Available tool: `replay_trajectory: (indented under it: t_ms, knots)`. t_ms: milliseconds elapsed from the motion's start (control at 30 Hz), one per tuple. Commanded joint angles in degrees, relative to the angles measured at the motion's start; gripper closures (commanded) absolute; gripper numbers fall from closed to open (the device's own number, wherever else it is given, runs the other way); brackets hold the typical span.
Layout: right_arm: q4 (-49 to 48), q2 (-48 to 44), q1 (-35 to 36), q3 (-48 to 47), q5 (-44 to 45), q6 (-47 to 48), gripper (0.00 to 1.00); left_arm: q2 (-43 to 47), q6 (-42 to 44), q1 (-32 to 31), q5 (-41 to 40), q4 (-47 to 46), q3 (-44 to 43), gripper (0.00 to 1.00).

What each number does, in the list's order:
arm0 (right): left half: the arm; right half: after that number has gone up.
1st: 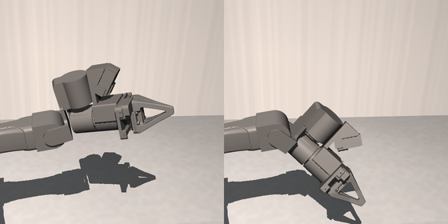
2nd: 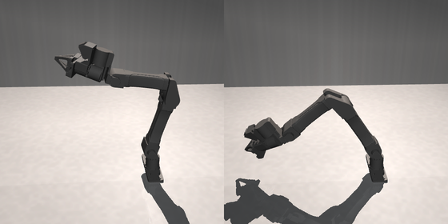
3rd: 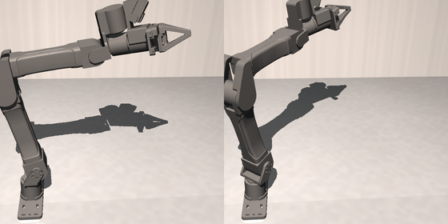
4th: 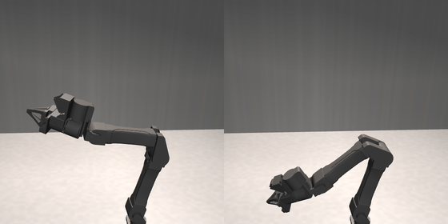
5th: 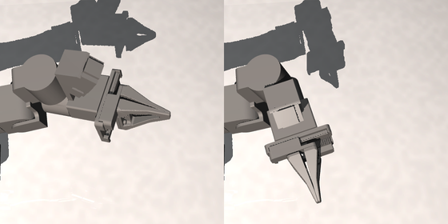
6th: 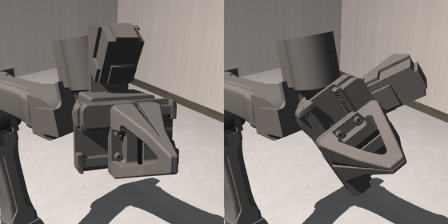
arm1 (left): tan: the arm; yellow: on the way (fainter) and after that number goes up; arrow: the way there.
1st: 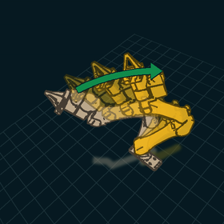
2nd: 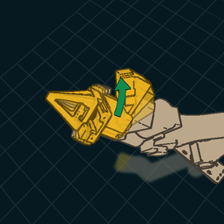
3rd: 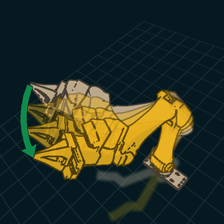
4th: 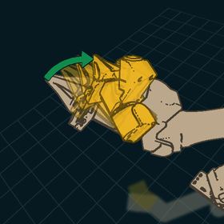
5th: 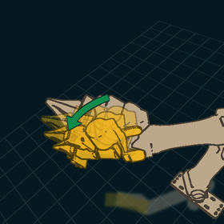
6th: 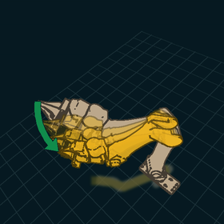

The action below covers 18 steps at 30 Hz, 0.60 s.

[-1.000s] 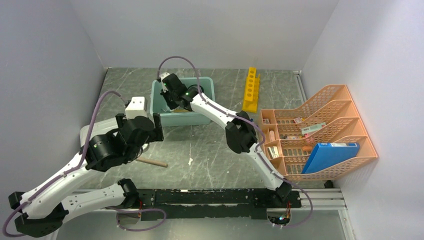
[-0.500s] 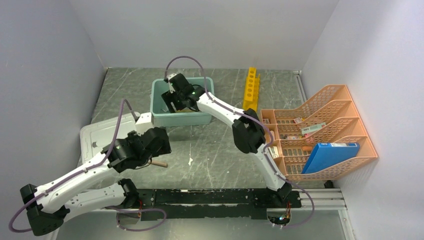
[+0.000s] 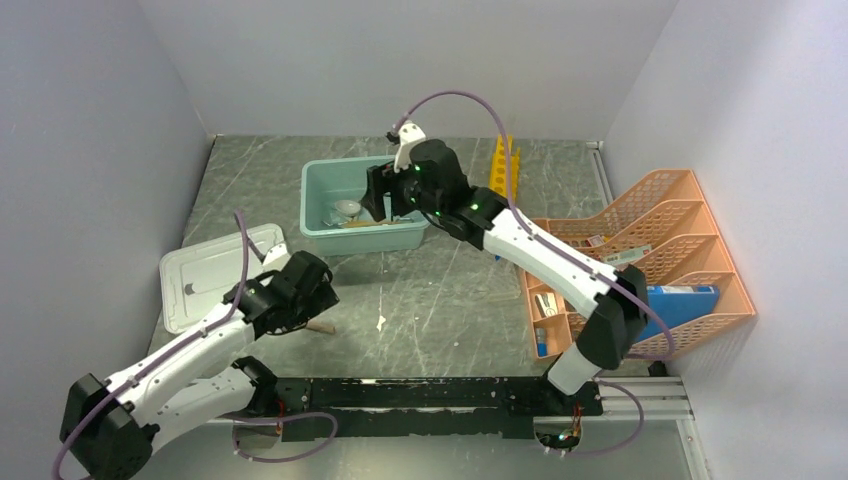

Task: Organize the chemistry lab equipment
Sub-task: Pick up the chemistry item at the center of the board.

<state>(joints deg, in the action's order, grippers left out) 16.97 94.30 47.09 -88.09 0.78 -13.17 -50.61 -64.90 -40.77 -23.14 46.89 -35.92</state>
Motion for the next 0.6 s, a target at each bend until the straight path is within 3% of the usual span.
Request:
replay_trajectory:
  t_ms: [0, 267, 567]
  knots:
    - [-2.79, -6.0, 0.02, 5.95, -2.59, -4.11, 0.2, -2.47, 2.93, 8.93, 10.42, -8.51, 3.37, 0.15]
    - [-2.59, -12.06, 0.02, 13.12, -2.57, -5.59, 0.2, -6.81, 5.19, 18.14, 14.85, -6.71, 4.31, 0.17]
    - [-2.29, -12.83, 0.02, 15.23, -2.65, -5.71, 0.21, -9.81, 6.54, 22.13, 17.85, -8.45, 6.34, 0.21]
